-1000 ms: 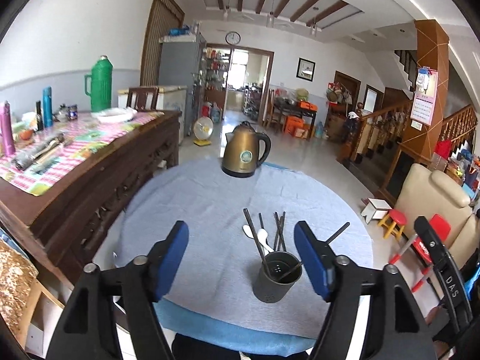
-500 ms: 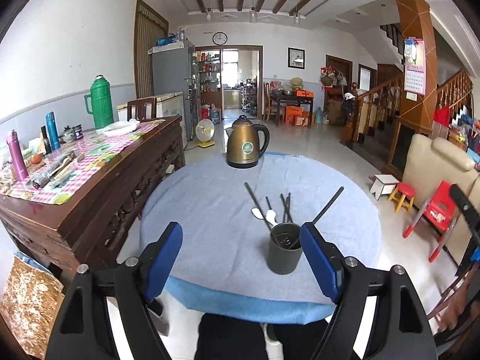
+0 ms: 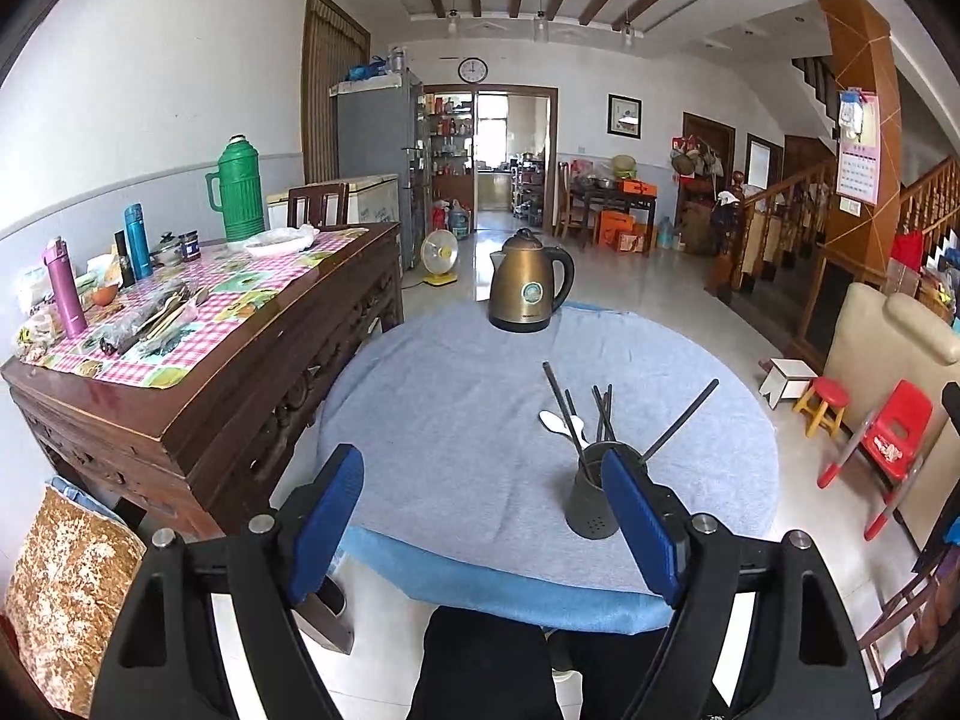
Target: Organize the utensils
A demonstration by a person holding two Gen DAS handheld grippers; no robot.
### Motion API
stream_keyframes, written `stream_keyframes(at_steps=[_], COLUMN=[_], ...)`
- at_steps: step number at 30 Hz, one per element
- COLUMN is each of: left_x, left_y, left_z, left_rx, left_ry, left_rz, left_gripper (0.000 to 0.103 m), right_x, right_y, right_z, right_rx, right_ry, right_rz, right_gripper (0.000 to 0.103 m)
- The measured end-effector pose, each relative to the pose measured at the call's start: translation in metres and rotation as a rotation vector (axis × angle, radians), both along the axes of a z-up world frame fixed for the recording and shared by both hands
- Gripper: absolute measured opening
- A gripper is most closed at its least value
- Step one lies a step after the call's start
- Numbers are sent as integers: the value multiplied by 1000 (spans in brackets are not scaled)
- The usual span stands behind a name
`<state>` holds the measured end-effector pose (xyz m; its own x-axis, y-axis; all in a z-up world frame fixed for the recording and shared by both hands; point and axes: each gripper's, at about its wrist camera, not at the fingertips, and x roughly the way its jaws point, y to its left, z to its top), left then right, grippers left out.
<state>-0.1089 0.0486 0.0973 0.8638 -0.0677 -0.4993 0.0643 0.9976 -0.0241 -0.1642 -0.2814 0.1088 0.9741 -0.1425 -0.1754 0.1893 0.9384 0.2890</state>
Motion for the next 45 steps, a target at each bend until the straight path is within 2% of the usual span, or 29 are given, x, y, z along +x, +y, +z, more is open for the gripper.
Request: stream_keyframes(at_steps=[6, 16, 20, 24, 26, 32, 40, 45], left_x=[-5, -18, -13, -2, 11, 52, 102, 134], left_y=[15, 42, 47, 48, 48, 66, 101, 102], left_z=[10, 33, 30, 27, 22, 2, -8, -20], left_rx=[-16, -7, -14, -12, -13, -29, -95, -88], left_ry=[-17, -72, -61, -89, -83, 11, 88, 131], left_rz=[35, 120, 129, 141, 146, 139, 195, 198], left_gripper=[82, 83, 83, 85, 86, 86, 86, 86], right_x=[-4, -16, -6, 15, 30, 76, 124, 169], right_y=[3, -3, -14, -22, -31, -58, -88, -99], right_z=[6, 39, 41, 39, 33, 1, -22, -43], right_rx=[-4, -38, 25, 3, 35, 132, 212, 243], right_ry=[-6, 19, 60, 81, 96, 224, 307, 371], right_rz=[-1, -51, -54, -58, -51, -16, 30, 83], right_gripper=[59, 60, 60, 60, 60, 60, 60, 60])
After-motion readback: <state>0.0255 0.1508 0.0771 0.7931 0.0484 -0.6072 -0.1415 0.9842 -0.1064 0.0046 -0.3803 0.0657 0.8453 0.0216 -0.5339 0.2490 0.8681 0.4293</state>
